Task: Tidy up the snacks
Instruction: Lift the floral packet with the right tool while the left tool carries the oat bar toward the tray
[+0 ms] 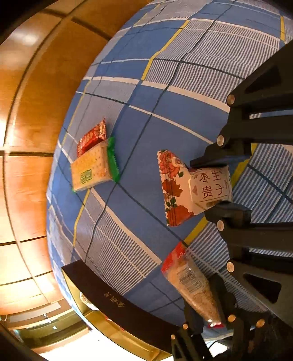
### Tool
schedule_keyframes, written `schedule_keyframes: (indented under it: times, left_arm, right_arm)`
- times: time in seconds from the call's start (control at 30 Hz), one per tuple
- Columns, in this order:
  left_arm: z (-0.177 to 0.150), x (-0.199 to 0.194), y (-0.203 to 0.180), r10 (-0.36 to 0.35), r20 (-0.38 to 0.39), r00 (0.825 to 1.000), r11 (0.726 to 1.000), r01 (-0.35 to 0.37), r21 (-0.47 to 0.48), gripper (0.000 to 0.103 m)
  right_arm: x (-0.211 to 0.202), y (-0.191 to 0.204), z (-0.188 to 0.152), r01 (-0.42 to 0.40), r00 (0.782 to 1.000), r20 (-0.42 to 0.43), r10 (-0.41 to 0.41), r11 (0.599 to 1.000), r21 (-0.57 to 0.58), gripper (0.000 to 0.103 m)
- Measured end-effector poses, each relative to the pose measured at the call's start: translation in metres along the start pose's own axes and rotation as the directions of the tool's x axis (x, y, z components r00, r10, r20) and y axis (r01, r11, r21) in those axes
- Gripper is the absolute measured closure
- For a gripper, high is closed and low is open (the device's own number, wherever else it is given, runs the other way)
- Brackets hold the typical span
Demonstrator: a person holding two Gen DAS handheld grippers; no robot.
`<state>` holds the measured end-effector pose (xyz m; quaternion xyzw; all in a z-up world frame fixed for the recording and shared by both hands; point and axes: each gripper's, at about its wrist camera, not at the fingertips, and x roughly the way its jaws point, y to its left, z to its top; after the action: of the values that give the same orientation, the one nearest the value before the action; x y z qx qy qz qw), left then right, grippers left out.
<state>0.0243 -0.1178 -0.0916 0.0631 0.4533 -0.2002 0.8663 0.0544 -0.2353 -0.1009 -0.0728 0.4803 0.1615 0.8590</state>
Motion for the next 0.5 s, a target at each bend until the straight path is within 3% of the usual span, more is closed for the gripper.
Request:
schedule_keyframes:
  times: [0.23, 0.5]
  left_arm:
    - [0.009, -0.029, 0.005, 0.044, 0.043, 0.998, 0.999, -0.043, -0.019, 0.073]
    - [0.014, -0.056, 0.014, 0.073, 0.081, 0.994, 0.996, -0.069, -0.057, 0.073]
  right_arm:
    - [0.001, 0.008, -0.015, 0.025, 0.992, 0.124, -0.03, 0.999, 0.04, 0.076]
    - [-0.002, 0.005, -0.019, 0.024, 0.987, 0.158, -0.036, 0.997, 0.075, 0.076]
